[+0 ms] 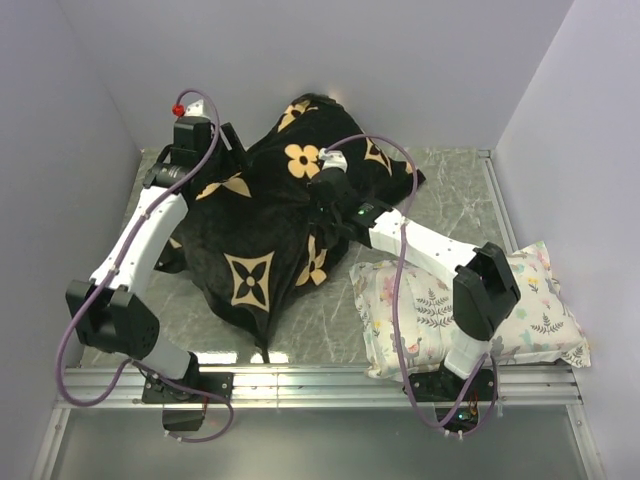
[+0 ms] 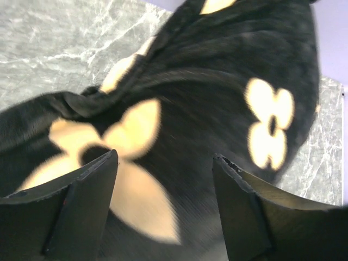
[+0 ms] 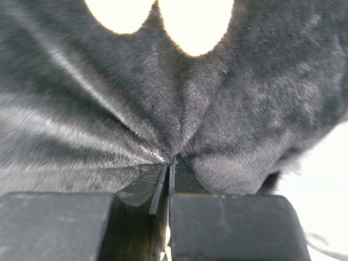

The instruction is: Remove the pillowcase from the pillow

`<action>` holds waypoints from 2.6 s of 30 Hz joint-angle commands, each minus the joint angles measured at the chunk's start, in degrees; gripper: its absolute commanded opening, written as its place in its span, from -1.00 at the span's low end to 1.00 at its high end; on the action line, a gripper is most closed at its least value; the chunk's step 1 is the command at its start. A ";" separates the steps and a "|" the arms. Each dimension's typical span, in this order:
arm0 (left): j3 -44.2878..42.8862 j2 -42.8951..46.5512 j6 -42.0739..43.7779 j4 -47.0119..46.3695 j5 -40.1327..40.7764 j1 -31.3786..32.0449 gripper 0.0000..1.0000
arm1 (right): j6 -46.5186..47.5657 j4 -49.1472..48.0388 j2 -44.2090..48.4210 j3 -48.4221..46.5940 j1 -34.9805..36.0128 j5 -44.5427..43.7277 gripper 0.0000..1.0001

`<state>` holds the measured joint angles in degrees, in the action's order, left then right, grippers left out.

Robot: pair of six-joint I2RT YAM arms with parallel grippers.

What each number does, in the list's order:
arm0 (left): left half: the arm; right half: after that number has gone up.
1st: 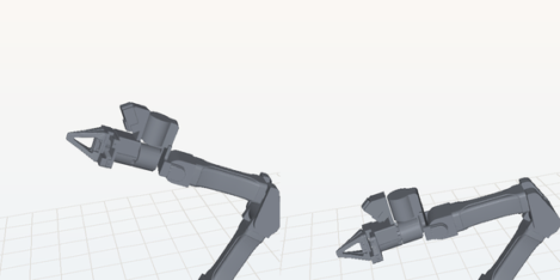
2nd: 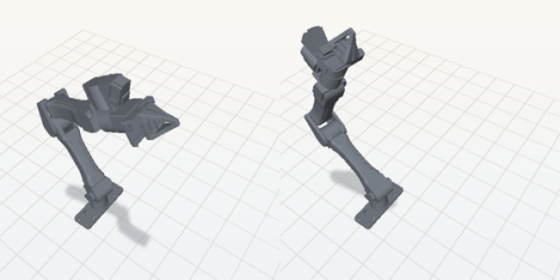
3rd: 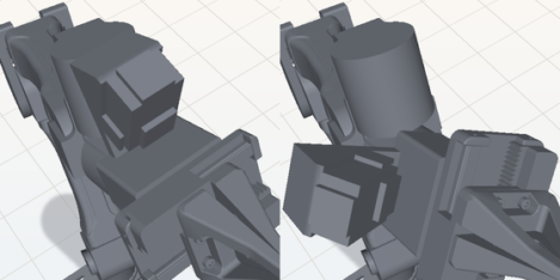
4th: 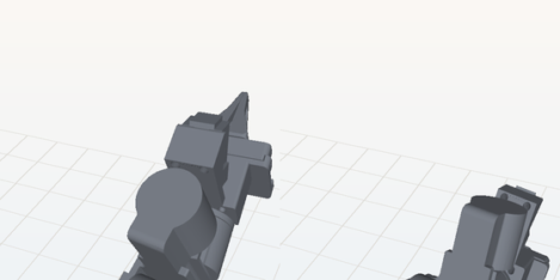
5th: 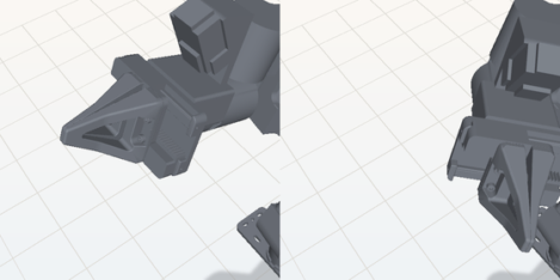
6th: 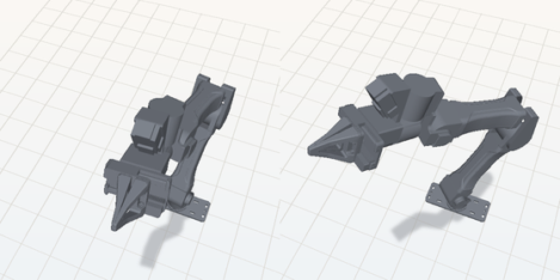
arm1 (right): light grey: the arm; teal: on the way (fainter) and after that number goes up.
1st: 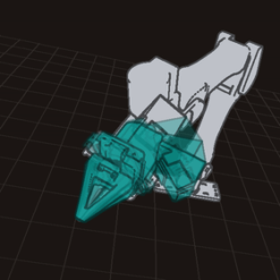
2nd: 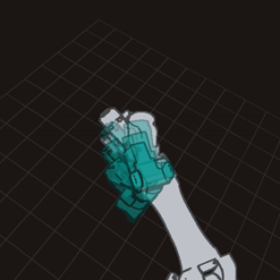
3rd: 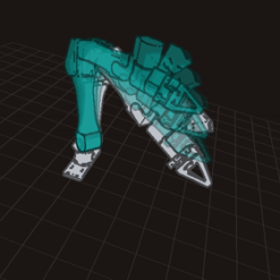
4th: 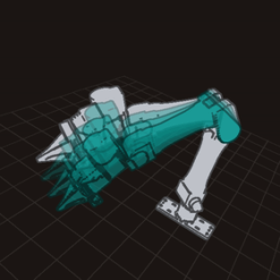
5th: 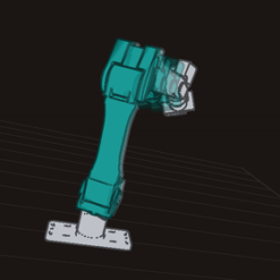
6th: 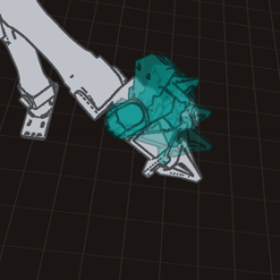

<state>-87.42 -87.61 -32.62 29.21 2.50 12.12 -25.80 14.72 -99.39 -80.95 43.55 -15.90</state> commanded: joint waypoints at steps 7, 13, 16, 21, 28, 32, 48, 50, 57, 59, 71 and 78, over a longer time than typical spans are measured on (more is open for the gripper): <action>8.04 16.32 -3.75 2.26 18.15 9.76 0.59 | -0.22 -7.60 8.42 -0.70 6.89 10.45 -1.00; 16.83 17.57 -6.22 -1.17 15.61 10.55 0.61 | 0.49 -8.22 12.55 1.14 9.27 5.80 -1.00; 19.38 13.54 -6.14 -3.53 15.08 11.00 0.60 | 0.23 -6.99 14.31 3.95 7.34 3.61 -0.71; 14.65 2.73 -5.09 1.28 20.86 10.91 0.02 | -1.79 -4.26 19.32 11.05 2.87 1.22 0.48; 3.41 -7.99 -0.96 4.09 22.19 6.60 -0.95 | -4.34 -10.92 27.32 26.52 -0.04 4.30 0.91; -2.57 -12.75 0.89 6.03 20.88 5.46 -0.99 | -6.01 -18.90 25.67 33.47 -0.13 7.81 1.00; -3.02 -22.25 4.84 6.56 12.09 1.77 -0.99 | -15.95 -45.91 14.23 39.55 2.68 4.13 1.00; -3.02 -23.04 5.28 6.73 11.13 1.68 -0.99 | -15.33 -48.12 13.88 38.77 2.94 1.68 1.00; -3.64 -23.57 7.66 7.53 7.79 1.59 -0.99 | -9.54 -41.36 9.04 27.26 2.86 -0.62 -0.41; -3.81 -22.96 8.45 7.70 6.91 1.50 -0.99 | -8.83 -36.62 9.83 23.40 2.77 -1.32 -1.00; -10.58 -16.63 12.67 12.44 1.02 5.10 -0.16 | 2.67 -18.07 24.77 3.38 3.47 -3.96 -1.00; -11.72 -7.59 9.86 10.07 -2.59 5.81 0.42 | 9.36 -6.56 16.19 -17.38 2.51 -3.53 -1.00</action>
<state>-95.92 -101.36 -21.15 38.61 4.62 17.08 -20.62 11.88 -81.08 -88.73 46.37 -19.35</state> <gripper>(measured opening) 0.691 0.022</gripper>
